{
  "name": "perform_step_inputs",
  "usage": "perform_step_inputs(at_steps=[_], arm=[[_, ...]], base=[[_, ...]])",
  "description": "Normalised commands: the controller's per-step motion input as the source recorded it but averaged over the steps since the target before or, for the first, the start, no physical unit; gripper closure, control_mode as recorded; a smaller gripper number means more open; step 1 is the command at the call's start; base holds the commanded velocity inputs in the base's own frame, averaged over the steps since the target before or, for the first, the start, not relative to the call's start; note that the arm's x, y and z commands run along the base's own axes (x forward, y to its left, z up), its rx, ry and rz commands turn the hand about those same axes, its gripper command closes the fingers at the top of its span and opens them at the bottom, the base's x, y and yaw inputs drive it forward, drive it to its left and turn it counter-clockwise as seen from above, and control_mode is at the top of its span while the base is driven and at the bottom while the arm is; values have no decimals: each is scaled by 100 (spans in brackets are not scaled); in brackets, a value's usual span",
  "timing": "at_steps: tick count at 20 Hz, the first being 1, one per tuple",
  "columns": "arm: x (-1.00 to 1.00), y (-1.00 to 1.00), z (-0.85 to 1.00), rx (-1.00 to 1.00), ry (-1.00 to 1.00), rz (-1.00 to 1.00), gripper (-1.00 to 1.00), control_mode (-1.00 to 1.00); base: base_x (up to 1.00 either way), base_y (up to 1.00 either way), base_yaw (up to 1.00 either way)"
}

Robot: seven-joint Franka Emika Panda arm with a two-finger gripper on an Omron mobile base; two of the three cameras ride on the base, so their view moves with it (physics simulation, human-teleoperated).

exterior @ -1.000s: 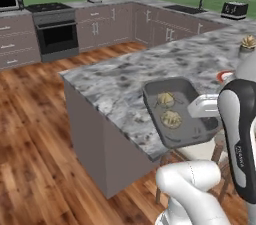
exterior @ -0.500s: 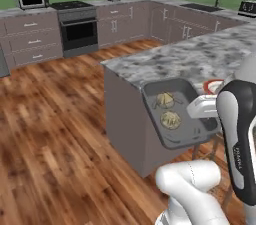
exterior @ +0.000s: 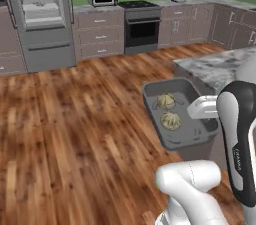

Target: Place two dumplings into each of the tupperware containers and then place the containers in the fridge.

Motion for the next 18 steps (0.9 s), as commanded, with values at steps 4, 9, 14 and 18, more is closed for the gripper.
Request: perform_step_inputs(at_steps=[4, 9, 14, 18], arm=[[0, 0, 0, 0, 0, 0, 100, 100], [0, 0, 0, 0, 0, 0, 100, 100], [0, 0, 0, 0, 0, 0, 100, 100], [0, 0, 0, 0, 0, 0, 100, 100]], base=[[100, 87, -9], [100, 83, -23], [100, 78, -7], [100, 65, 0]])
